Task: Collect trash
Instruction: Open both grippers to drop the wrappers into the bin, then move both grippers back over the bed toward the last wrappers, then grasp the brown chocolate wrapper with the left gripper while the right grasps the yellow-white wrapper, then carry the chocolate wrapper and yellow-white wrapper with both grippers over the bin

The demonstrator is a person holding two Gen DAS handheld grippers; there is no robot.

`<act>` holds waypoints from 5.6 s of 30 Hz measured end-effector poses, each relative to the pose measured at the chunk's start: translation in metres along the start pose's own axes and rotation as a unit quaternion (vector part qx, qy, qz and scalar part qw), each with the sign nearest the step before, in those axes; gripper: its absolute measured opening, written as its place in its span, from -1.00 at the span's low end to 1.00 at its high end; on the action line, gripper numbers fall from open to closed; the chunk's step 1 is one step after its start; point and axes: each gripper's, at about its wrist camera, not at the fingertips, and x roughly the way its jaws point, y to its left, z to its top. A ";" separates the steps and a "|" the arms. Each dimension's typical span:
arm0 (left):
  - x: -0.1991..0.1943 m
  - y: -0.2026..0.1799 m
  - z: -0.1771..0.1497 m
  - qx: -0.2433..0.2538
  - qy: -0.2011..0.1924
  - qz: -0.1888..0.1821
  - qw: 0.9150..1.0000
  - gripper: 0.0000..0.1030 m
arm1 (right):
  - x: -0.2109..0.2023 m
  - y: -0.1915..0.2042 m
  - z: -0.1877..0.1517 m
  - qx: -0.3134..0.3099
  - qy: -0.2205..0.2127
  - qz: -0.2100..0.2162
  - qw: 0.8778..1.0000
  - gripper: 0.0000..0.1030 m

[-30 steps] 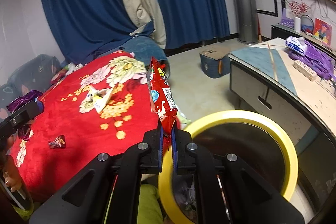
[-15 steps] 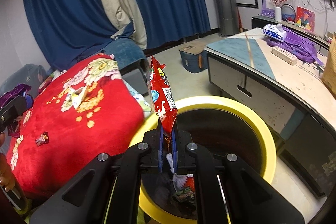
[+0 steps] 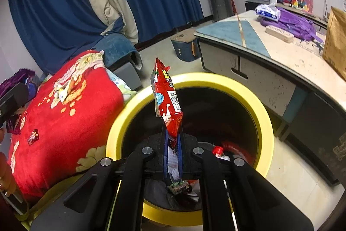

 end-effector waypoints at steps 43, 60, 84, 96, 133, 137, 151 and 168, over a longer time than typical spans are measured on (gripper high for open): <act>-0.058 0.046 0.010 -0.045 -0.062 0.111 0.991 0.78 | -0.020 0.028 0.020 0.008 -0.042 0.022 0.999 0.45; -0.144 0.104 -0.008 -0.083 -0.102 0.196 0.972 0.79 | -0.014 0.136 0.050 -0.088 -0.034 0.097 0.991 0.50; -0.186 0.183 -0.077 -0.107 -0.035 0.178 0.978 0.78 | 0.081 0.275 0.078 -0.128 0.038 0.161 0.978 0.62; -0.138 0.179 -0.098 -0.055 0.057 0.135 0.988 0.57 | 0.178 0.272 0.090 -0.082 0.095 0.111 0.986 0.54; -0.114 0.171 -0.081 -0.098 0.067 0.134 0.984 -0.84 | 0.075 0.230 0.061 -0.108 -0.010 0.163 0.981 -0.51; -0.108 0.158 -0.070 -0.091 0.055 0.126 0.986 -0.84 | 0.063 0.208 0.064 -0.093 -0.016 0.155 0.983 -0.51; -0.079 0.116 -0.031 -0.065 0.023 0.088 0.994 -0.84 | 0.021 0.139 0.062 -0.061 -0.040 0.106 0.992 -0.51; -0.049 0.067 0.001 -0.029 -0.006 0.041 0.999 -0.84 | -0.016 0.078 0.056 -0.028 -0.078 0.045 0.996 -0.51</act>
